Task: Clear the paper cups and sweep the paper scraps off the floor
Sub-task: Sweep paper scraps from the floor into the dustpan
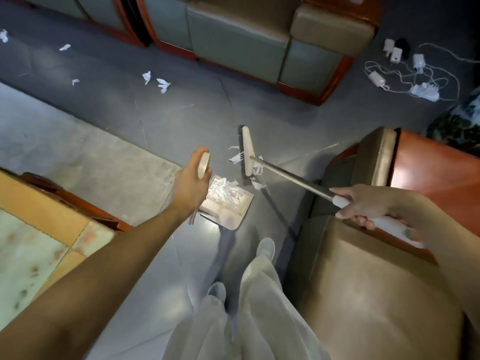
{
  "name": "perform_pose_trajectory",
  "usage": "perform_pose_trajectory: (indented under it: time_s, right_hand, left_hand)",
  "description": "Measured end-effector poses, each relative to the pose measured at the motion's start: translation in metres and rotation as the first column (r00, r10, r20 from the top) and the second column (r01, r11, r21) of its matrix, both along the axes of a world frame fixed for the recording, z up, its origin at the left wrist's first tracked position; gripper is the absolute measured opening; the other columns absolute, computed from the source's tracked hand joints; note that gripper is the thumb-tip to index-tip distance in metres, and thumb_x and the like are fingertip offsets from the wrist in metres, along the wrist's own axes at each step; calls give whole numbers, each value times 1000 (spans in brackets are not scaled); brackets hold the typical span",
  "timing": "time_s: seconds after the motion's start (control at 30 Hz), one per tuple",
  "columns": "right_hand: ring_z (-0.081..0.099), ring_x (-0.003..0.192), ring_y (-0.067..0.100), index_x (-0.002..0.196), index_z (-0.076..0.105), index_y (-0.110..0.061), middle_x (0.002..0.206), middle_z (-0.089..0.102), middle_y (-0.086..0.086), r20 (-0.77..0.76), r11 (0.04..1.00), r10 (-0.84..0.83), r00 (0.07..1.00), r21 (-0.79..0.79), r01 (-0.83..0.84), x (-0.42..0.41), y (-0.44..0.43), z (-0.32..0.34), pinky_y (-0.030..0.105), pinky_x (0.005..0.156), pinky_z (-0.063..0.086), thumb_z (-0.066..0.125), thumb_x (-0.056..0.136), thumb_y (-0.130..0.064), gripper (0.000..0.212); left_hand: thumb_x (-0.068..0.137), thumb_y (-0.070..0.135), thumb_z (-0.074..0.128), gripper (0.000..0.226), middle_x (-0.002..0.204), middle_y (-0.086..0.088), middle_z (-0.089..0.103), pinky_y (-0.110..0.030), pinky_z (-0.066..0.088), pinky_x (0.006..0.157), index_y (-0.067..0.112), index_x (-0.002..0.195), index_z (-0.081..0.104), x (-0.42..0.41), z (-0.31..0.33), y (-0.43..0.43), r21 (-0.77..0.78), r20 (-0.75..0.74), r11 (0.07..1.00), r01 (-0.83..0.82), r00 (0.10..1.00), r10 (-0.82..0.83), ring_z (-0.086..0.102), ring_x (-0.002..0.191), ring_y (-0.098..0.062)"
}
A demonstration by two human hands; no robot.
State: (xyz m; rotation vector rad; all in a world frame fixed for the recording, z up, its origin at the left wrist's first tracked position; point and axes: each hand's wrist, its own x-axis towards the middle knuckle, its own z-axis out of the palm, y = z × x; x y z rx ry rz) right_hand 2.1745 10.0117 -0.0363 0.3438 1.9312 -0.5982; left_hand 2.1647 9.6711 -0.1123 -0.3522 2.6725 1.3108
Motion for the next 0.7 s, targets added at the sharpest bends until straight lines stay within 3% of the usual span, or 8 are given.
perform_pose_trajectory:
  time_s: [0.17,0.27,0.4,0.5,0.57,0.63,0.7]
  right_hand:
    - [40,39,8,147,30,-25,44,47,0,8,996,-54,999,-66,54,-102,22,-20,21,39,38,56,94,-3,62]
    - [39,38,8,136,43,-15,46,44,1,-24,999,30,999,-45,-31,-159,27,-42,20,38,36,52,95,1,44]
    - [49,54,21,146,29,-16,64,50,12,-68,959,266,962,123,-257,-206,21,-80,28,50,41,50,93,-3,58]
    - [54,56,22,154,11,-23,72,52,12,-68,847,486,871,283,-450,-214,16,-100,21,40,39,42,88,6,79]
    - [54,56,19,155,8,-25,75,51,10,-59,809,550,833,285,-514,-211,20,-111,21,35,38,44,86,8,85]
    - [55,55,18,154,8,-27,78,57,11,12,834,515,857,223,-505,-198,31,-113,25,44,48,49,86,4,85]
    - [51,56,13,154,16,-26,91,56,9,0,884,450,893,146,-445,-187,53,-112,36,67,58,50,86,-3,80]
  left_hand:
    - [100,21,49,39,100,-4,57,-42,59,66,33,135,39,-38,2,31,-30,31,997,-66,997,67,60,66,-22]
    - [100,20,48,37,102,-5,58,-37,58,66,34,133,39,-61,1,46,-45,46,994,-99,994,101,59,63,-21]
    - [100,20,48,37,110,-7,61,-40,58,69,34,134,40,-84,-4,60,-57,57,981,-185,981,188,60,65,-26]
    - [100,19,49,39,121,-5,58,-38,57,72,34,135,40,-98,-7,66,-54,52,959,-279,958,281,60,77,-24]
    - [100,20,48,39,125,-5,56,-32,54,69,34,135,39,-102,-10,73,-81,60,955,-285,955,290,61,81,-21]
    - [100,20,49,40,127,-3,54,-31,55,69,35,136,38,-104,-11,82,-81,69,957,-279,956,285,61,84,-22]
    - [100,20,49,41,122,1,52,-34,58,69,35,136,37,-110,-11,87,-65,71,961,-269,959,273,61,83,-21]
